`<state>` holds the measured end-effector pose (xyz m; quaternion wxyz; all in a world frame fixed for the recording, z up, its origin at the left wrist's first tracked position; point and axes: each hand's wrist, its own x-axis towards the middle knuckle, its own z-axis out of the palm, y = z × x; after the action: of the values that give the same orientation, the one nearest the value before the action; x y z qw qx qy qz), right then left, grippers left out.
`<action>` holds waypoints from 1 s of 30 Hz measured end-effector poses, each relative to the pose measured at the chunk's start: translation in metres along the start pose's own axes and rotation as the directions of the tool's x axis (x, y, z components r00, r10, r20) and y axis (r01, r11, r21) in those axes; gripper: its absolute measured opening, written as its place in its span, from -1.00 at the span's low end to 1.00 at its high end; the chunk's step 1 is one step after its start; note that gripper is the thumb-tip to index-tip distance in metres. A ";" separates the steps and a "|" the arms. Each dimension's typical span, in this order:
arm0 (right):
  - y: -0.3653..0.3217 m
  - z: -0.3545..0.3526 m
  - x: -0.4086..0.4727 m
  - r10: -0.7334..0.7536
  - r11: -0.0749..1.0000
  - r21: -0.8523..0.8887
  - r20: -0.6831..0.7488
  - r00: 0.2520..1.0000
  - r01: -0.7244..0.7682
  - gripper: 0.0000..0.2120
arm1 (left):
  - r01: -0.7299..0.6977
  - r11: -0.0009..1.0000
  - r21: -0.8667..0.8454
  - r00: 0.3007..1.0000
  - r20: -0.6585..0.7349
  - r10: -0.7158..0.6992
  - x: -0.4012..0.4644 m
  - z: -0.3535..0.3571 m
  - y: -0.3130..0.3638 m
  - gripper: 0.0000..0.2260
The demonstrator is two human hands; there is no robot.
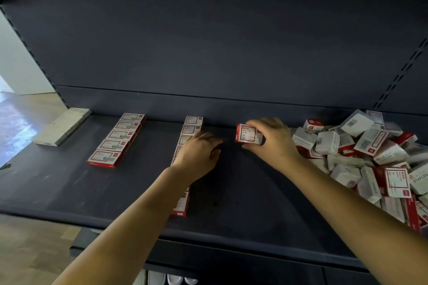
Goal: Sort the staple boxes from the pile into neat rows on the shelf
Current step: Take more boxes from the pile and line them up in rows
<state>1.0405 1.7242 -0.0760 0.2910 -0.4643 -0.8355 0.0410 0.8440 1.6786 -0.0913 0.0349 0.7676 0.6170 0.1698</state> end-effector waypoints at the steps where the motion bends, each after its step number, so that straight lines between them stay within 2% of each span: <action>1: -0.003 0.004 0.003 -0.006 1.000 0.009 0.016 1.000 0.006 -0.49 | 0.013 1.000 -0.002 1.000 -0.007 -0.013 -0.001 -0.003 -0.005 -0.67; 6: -0.015 0.032 0.024 0.019 0.999 0.030 0.113 0.993 -0.022 -0.47 | 0.090 0.996 -0.024 0.995 -0.035 -0.091 0.005 -0.014 -0.036 -0.70; 11: -0.030 0.057 0.054 0.172 0.985 -0.021 0.245 0.954 -0.172 -0.46 | 0.198 0.980 0.027 0.980 0.032 -0.198 0.026 -0.016 -0.069 -0.72; 17: -0.035 0.084 0.076 0.326 0.941 -0.031 0.345 0.880 -0.336 -0.63 | 0.171 0.985 0.021 0.977 0.123 -0.172 0.043 -0.010 -0.090 -0.67; 21: -0.032 0.101 0.082 0.414 0.903 0.000 0.265 0.871 -0.429 -0.71 | 0.194 0.979 -0.059 0.968 0.172 -0.182 0.048 -0.007 -0.096 -0.68; 25: -0.032 0.105 0.085 0.381 0.913 0.059 0.222 0.897 -0.403 -0.75 | 0.215 0.971 -0.104 0.957 0.223 -0.188 0.050 -0.004 -0.099 -0.70; 30: -0.033 0.108 0.088 0.378 0.912 0.088 0.200 0.904 -0.401 -0.77 | 0.228 0.967 -0.112 0.955 0.221 -0.199 0.053 -0.004 -0.098 -0.71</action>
<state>0.9238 1.7970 -0.1148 0.2298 -0.5971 -0.7439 0.1930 0.7610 1.7519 -0.1022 0.1695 0.7057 0.6764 0.1254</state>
